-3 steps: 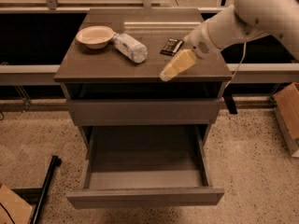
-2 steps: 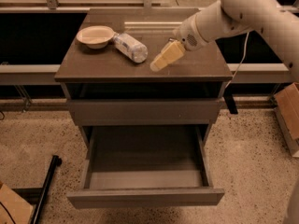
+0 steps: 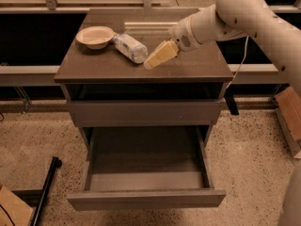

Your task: Place blue plastic bottle into middle drawer

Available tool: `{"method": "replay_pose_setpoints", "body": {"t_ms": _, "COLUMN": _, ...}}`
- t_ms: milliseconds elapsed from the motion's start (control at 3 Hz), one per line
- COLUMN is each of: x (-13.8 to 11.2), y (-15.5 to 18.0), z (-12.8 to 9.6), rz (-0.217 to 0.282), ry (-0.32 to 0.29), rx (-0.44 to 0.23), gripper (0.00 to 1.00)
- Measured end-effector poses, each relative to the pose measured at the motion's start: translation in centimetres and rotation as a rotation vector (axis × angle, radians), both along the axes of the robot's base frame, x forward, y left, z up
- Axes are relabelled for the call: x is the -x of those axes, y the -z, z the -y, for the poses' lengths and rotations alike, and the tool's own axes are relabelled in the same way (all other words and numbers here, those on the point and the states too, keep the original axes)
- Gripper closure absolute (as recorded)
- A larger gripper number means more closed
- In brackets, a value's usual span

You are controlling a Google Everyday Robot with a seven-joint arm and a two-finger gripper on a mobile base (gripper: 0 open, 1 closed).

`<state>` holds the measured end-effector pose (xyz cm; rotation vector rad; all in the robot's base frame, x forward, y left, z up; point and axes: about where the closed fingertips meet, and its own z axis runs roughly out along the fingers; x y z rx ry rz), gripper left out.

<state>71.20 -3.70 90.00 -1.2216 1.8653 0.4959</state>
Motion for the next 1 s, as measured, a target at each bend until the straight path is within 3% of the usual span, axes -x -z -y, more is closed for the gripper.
{"method": "replay_pose_setpoints", "body": {"t_ms": 333, "x": -3.7, "y": 1.6, "z": -4.8, "rz": 0.022, "ry": -0.051, "rx": -0.103, "gripper": 0.00}}
{"method": "replay_pose_setpoints", "body": {"t_ms": 667, "x": -6.5, "y": 3.3, "z": -7.6, "rz": 0.025, "ry": -0.059, "rx": -0.161, "gripper": 0.00}}
{"method": "replay_pose_setpoints", "body": {"t_ms": 1000, "x": -8.5, "y": 4.6, "z": -9.7, "rz": 0.025, "ry": -0.061, "rx": -0.174, "gripper": 0.00}}
